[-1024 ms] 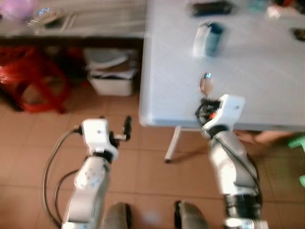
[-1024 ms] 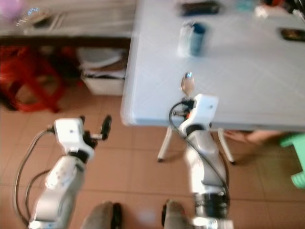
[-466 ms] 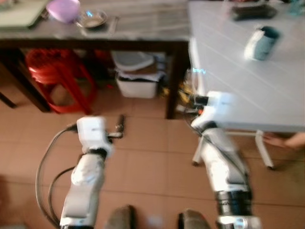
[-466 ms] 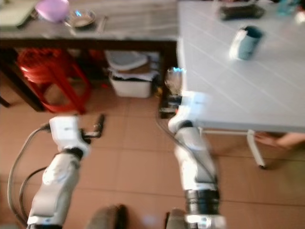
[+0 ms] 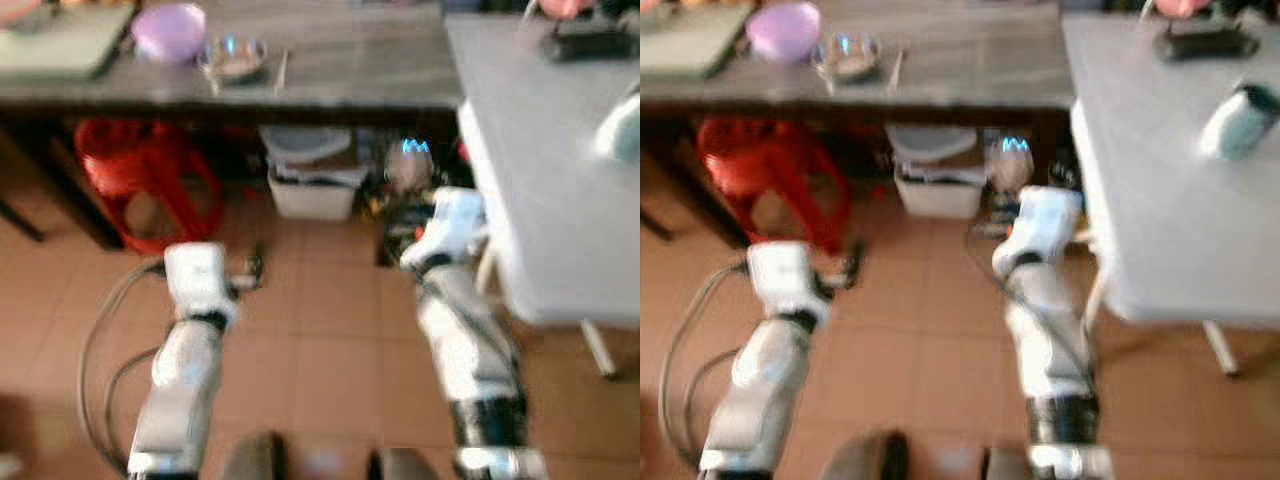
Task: Setting the table
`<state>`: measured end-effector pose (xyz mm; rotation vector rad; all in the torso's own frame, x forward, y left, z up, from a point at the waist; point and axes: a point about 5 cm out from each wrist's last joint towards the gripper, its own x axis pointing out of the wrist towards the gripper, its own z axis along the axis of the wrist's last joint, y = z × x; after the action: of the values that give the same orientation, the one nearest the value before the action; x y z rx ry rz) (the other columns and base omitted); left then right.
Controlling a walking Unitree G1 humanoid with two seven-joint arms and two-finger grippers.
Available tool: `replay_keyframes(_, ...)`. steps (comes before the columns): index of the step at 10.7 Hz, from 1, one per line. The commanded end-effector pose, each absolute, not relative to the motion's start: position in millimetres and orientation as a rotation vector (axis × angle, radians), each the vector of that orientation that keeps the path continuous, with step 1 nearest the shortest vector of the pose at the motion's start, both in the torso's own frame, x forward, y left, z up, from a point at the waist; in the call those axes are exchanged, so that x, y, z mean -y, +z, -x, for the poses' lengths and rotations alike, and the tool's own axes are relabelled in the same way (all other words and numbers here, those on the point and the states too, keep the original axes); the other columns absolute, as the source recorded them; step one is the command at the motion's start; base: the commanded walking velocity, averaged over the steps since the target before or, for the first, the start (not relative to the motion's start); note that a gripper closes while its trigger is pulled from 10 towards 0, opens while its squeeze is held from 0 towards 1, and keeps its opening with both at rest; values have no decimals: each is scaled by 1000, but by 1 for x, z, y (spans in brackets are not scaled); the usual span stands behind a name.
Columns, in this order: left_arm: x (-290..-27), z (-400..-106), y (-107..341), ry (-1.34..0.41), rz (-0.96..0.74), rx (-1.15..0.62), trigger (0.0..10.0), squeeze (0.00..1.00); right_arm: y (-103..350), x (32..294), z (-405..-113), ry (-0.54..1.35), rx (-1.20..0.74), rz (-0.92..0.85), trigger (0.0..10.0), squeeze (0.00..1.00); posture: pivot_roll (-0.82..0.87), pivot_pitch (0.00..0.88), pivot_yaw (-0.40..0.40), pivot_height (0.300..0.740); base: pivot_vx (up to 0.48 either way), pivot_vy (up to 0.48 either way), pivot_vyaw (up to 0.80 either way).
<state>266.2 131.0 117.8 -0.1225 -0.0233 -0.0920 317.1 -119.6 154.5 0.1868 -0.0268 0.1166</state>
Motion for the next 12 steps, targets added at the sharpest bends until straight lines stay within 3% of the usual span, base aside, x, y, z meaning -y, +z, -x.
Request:
replay_keyframes(1, -124, -264, 117, -108, 130, 21, 10000, 0, 155, 128, -317, 94, 38, -182, 10000, 0, -40, 173, 44, 740, 405, 255, 0)
replay_keyframes(12, -120, -256, 117, -152, 100, 44, 10000, 0, 146, 141, -310, 54, 17, -148, 10000, 0, -44, 158, 43, 740, 464, 23, 0)
